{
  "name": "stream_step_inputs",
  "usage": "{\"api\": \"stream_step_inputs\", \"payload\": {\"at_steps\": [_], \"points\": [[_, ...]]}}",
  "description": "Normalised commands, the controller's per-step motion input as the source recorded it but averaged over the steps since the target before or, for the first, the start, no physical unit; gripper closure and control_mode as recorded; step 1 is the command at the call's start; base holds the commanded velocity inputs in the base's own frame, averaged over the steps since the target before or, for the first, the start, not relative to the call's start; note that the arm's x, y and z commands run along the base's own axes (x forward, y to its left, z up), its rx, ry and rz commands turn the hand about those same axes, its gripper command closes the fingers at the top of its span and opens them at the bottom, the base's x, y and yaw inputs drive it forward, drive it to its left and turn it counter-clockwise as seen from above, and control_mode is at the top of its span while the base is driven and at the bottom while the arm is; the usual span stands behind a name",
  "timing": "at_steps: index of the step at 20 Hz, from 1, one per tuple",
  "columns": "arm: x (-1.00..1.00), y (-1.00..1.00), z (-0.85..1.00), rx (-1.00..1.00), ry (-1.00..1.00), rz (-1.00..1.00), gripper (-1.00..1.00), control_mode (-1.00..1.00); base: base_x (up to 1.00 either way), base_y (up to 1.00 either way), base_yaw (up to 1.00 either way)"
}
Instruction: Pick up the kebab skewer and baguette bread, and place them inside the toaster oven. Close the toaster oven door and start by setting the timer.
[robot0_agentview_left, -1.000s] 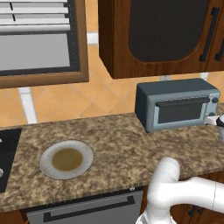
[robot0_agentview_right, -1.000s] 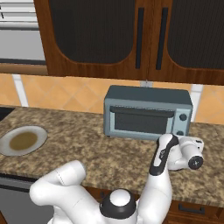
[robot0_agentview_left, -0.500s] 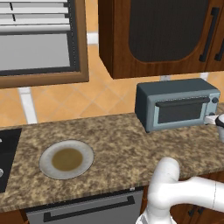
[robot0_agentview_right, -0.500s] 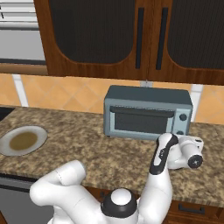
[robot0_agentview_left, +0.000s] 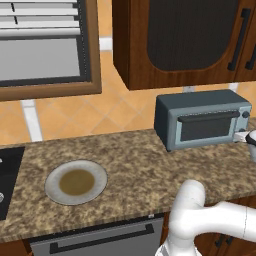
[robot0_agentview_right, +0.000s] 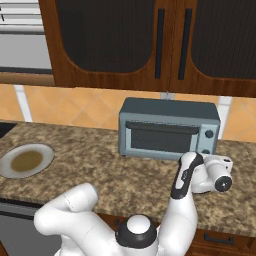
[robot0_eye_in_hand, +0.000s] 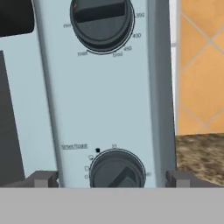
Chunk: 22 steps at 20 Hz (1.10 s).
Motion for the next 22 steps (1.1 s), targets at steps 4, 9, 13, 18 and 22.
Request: {"api": "stream_step_inputs", "payload": {"at_steps": [4, 9, 13, 18, 22], "points": [[0.0, 0.0, 0.0, 0.0, 0.0, 0.0, 1.0, -1.0, 0.0, 0.0, 0.0], [0.0, 0.0, 0.0, 0.0, 0.0, 0.0, 1.0, -1.0, 0.0, 0.0, 0.0], [0.0, 0.0, 0.0, 0.0, 0.0, 0.0, 1.0, -1.0, 0.0, 0.0, 0.0], [0.0, -0.01, 0.0, 0.0, 0.0, 0.0, 1.0, -1.0, 0.0, 0.0, 0.0], [-0.02, -0.09, 0.0, 0.0, 0.0, 0.0, 1.0, -1.0, 0.0, 0.0, 0.0]]}}
